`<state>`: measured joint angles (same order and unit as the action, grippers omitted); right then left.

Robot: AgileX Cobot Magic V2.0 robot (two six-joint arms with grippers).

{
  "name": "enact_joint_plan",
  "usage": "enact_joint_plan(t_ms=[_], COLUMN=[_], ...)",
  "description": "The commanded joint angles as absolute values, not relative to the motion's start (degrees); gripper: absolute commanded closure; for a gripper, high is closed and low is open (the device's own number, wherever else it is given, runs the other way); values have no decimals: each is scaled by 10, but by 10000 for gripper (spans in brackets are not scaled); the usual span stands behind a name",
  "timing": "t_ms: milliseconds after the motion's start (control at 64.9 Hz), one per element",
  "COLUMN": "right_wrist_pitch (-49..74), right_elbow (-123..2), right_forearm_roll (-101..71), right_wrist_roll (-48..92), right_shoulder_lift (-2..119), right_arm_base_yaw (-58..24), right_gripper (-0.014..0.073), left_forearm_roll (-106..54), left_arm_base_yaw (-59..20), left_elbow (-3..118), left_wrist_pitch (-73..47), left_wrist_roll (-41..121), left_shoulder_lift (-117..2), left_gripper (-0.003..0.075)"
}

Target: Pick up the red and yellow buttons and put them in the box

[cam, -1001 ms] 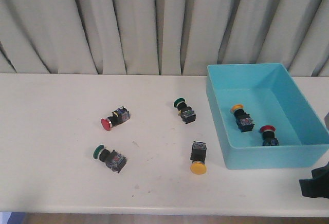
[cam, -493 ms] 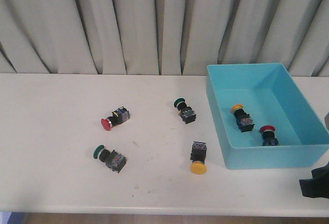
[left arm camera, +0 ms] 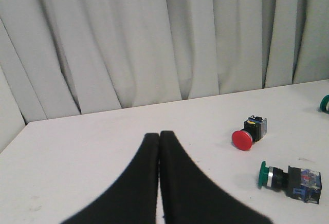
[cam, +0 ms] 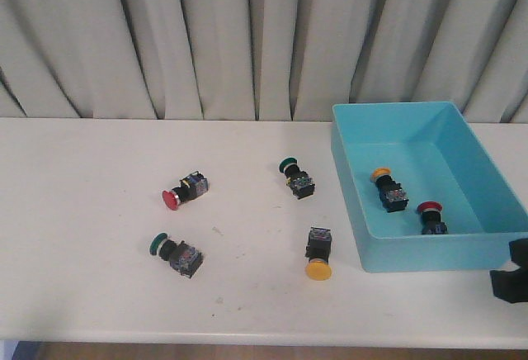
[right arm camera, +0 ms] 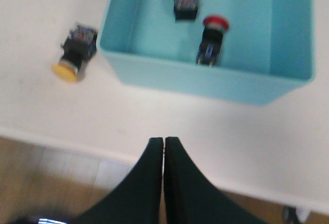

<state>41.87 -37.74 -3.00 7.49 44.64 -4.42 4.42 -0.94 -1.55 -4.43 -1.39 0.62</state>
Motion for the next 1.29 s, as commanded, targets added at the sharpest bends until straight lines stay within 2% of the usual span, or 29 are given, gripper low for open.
enact_joint_plan(t_ms=[0, 169, 385, 601, 1278], right_wrist_pitch=[292, 135, 55, -58, -40], right_elbow=[-355, -230, -99, 21, 21], right_forearm_roll=[-25, -27, -28, 0, 29], right_wrist_roll=[87, 87, 86, 52, 10], right_shoulder_lift=[387, 249, 99, 12, -12], right_arm_base_yaw=[-42, -42, -42, -42, -41], right_gripper=[598, 598, 597, 597, 597], left_forearm_roll=[41, 41, 41, 41, 41], left_arm_base_yaw=[-9, -9, -9, -9, -9], left_elbow=[-42, -42, -42, -42, -42], left_wrist_pitch=[0, 0, 0, 0, 0], left_wrist_roll=[-21, -21, -21, -21, -21], left_shoulder_lift=[15, 15, 15, 15, 14], left_gripper=[727, 727, 727, 727, 727])
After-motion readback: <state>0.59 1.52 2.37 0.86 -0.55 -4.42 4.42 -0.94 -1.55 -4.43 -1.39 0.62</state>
